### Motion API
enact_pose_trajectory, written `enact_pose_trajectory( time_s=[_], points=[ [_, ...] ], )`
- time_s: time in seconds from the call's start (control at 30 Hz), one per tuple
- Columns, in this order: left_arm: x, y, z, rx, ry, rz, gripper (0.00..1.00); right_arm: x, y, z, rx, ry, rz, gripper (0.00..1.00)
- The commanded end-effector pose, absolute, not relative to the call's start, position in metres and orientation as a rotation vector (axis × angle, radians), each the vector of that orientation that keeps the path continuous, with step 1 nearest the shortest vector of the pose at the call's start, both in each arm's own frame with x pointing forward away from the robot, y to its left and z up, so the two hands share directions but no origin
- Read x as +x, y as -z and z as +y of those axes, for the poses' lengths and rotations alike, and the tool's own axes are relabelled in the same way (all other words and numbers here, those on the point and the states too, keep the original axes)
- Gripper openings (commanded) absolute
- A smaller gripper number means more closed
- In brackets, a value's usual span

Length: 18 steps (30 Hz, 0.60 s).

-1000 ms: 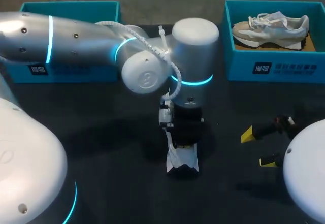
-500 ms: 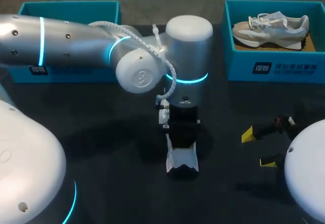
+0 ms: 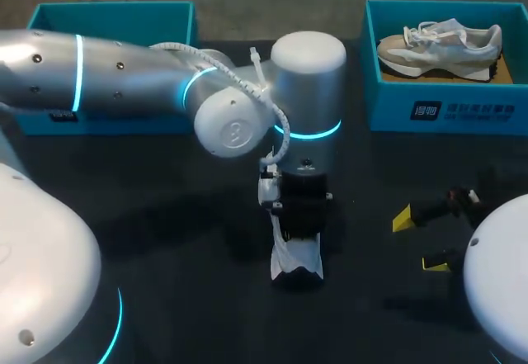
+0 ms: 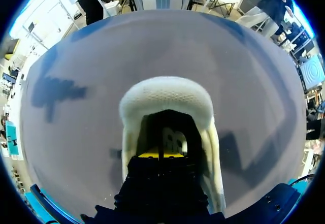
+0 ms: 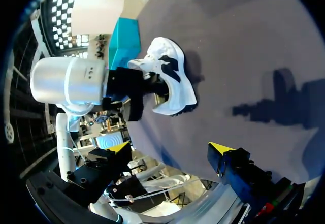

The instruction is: Take the shoe out of the shoebox, open the shoe tongue, remove and reinsert the insole, then place the shoe into the shoebox

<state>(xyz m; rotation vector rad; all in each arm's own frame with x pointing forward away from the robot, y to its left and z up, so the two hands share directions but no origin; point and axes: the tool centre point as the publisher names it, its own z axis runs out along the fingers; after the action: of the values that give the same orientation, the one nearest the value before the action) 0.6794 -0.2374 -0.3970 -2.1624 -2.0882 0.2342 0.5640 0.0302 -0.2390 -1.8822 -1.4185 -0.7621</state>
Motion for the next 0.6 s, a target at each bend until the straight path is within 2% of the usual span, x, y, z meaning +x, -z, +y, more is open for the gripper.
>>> enact_pose_trajectory(
  time_s=[0.03,0.4,0.47,0.6],
  points=[
    [0.680,0.372,-0.227,-2.191,-0.220,-2.109,0.00,0.562,0.238,0.031,-1.889,0.760,-1.419,1.00],
    [0.694,0.365,-0.224,-2.205,-0.221,-2.128,0.00,0.562,0.238,0.031,-1.889,0.760,-1.419,1.00],
    [0.698,0.364,-0.225,-2.218,-0.218,-2.124,0.10,0.562,0.238,0.031,-1.889,0.760,-1.419,1.00],
    [0.705,0.364,-0.227,-2.222,-0.204,-2.129,0.13,0.562,0.238,0.031,-1.889,0.760,-1.419,1.00]
  ],
)
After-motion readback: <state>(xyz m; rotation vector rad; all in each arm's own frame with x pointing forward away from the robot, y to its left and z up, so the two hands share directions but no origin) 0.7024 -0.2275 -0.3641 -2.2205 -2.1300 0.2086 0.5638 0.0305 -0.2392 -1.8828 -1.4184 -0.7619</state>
